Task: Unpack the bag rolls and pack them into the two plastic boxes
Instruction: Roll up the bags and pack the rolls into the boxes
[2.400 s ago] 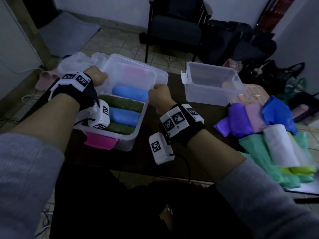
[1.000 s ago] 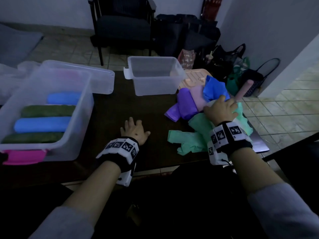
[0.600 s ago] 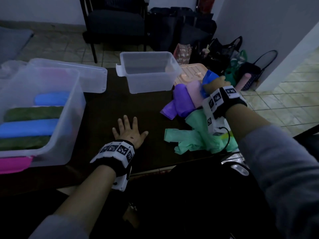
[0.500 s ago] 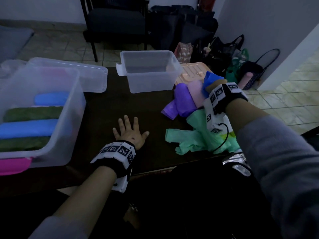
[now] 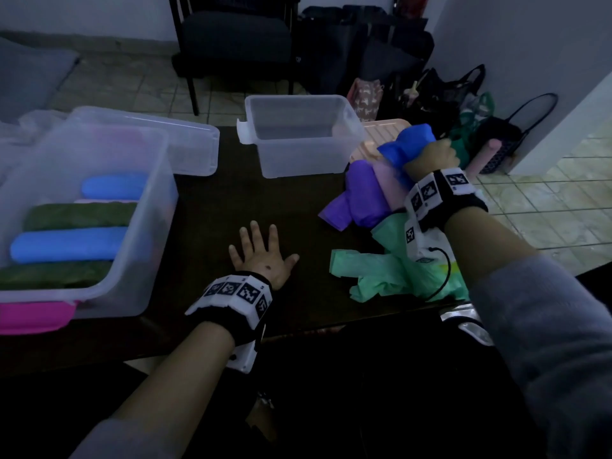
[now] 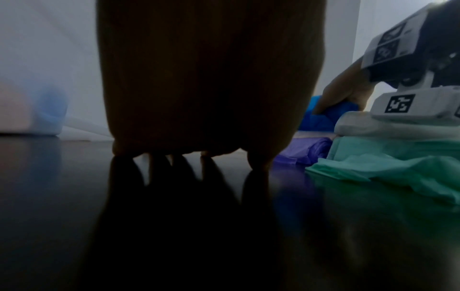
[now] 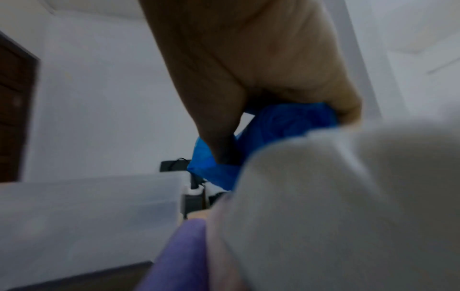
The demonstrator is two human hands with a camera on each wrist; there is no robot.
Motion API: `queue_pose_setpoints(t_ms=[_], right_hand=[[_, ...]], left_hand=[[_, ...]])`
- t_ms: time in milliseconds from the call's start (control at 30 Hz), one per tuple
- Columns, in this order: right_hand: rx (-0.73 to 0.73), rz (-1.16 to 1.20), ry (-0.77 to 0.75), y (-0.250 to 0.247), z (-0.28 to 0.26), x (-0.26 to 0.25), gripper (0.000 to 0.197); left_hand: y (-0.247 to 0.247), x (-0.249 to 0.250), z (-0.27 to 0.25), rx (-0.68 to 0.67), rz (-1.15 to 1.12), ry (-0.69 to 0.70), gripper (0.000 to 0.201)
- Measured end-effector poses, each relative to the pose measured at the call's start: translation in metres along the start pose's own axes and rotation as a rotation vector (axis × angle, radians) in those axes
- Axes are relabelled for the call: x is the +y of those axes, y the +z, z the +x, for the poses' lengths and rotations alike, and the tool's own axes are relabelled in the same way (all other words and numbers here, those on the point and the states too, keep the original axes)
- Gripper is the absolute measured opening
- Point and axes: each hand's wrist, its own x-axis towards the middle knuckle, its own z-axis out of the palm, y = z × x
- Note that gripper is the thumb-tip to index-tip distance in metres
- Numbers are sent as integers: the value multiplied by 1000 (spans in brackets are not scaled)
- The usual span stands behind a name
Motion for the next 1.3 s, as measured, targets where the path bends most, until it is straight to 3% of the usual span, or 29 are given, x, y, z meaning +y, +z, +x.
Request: queue_pose_setpoints(t_ms=[167, 267, 367, 467, 567, 700, 833, 900, 967, 1033, 1167, 1233, 1300], right_hand=[[-45, 110, -267, -20, -46, -24, 58], [-178, 101, -449, -19, -91, -37, 48], [-341, 48, -489, 6, -122, -45, 51], [-486, 49, -440, 48, -140, -46, 56], [-499, -7, -388, 81, -157, -45, 60], [-465, -45, -312, 95, -165, -50, 64], [-644, 168, -185, 93, -164, -60, 79], [-725, 404, -47, 91, -164, -68, 68], [-812, 616, 126, 86, -166, -73, 37], [-867, 635, 198, 82, -169, -74, 22], [-943, 612, 181, 84, -171, -71, 58], [-970, 643, 154, 83, -171, -71, 60], [-978, 690, 127, 81, -171, -73, 61]], left_hand=[[0, 0, -1, 15, -9, 8, 75], [1, -1, 1, 30, -24, 18, 75], [5, -6, 4, 46, -36, 51, 75], [8, -13, 5, 93, -42, 106, 75], [0, -20, 7, 62, -87, 153, 74], [-19, -29, 11, 146, -262, 231, 44], [-36, -34, 13, 228, -596, 128, 64], [-41, -38, 20, 198, -758, 70, 69], [-42, -42, 22, 151, -774, 58, 60], [-43, -47, 24, 147, -733, 52, 50], [-39, -57, 29, 110, -919, 65, 33], [-37, -61, 28, 48, -1073, 80, 23], [-38, -62, 28, 24, -1168, 102, 29]])
